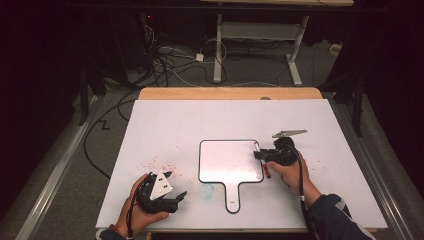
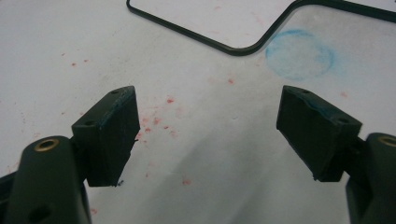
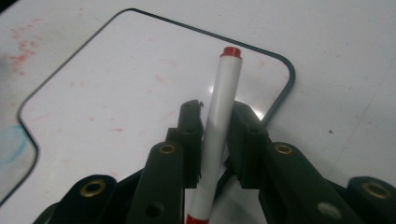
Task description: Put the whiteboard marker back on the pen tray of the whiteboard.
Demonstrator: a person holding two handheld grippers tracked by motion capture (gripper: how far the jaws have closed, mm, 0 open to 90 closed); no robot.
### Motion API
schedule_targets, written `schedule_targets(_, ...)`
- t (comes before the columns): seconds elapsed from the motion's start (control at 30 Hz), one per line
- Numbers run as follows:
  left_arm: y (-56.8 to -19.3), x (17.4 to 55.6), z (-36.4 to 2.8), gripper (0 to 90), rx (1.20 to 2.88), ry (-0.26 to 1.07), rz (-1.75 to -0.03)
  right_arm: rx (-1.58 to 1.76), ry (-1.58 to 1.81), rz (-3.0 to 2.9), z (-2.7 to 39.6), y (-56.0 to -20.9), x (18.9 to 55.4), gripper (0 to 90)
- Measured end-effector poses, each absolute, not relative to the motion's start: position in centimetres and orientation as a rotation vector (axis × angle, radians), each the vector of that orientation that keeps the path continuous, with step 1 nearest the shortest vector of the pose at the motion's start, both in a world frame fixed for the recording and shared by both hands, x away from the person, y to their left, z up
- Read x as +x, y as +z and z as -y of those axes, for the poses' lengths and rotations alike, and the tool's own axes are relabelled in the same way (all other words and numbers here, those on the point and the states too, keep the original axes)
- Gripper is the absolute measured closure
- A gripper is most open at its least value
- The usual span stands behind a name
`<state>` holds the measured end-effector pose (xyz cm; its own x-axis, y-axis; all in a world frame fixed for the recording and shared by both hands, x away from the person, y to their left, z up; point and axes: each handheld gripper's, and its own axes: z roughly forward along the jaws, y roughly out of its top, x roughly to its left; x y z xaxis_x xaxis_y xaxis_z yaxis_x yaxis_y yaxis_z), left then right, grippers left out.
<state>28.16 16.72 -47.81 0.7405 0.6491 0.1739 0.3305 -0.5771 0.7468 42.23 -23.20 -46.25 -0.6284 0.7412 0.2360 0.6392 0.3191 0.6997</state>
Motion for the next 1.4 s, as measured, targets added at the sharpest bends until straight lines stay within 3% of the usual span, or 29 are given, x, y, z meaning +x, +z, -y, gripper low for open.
schedule_targets(0.23,-47.8,28.2,-16.8,20.6,2.22,0.565,-0.732,1.283,1.158,-2.377,23.0,-46.9,42.3,75.9)
schedule_targets(0.53,-47.9,28.2,-16.6,20.6,2.23,0.563,-0.728,1.251,1.065,-2.32,22.9,-47.0,42.6,68.6)
schedule_targets(0.83,-48.0,28.1,-16.5,20.6,2.209,0.548,-0.743,1.228,1.032,-2.297,22.9,-47.1,42.9,68.9)
schedule_targets(1.4,-47.9,28.0,-16.5,20.5,2.197,0.545,-0.748,1.111,1.015,-2.313,22.8,-45.8,41.9,61.0)
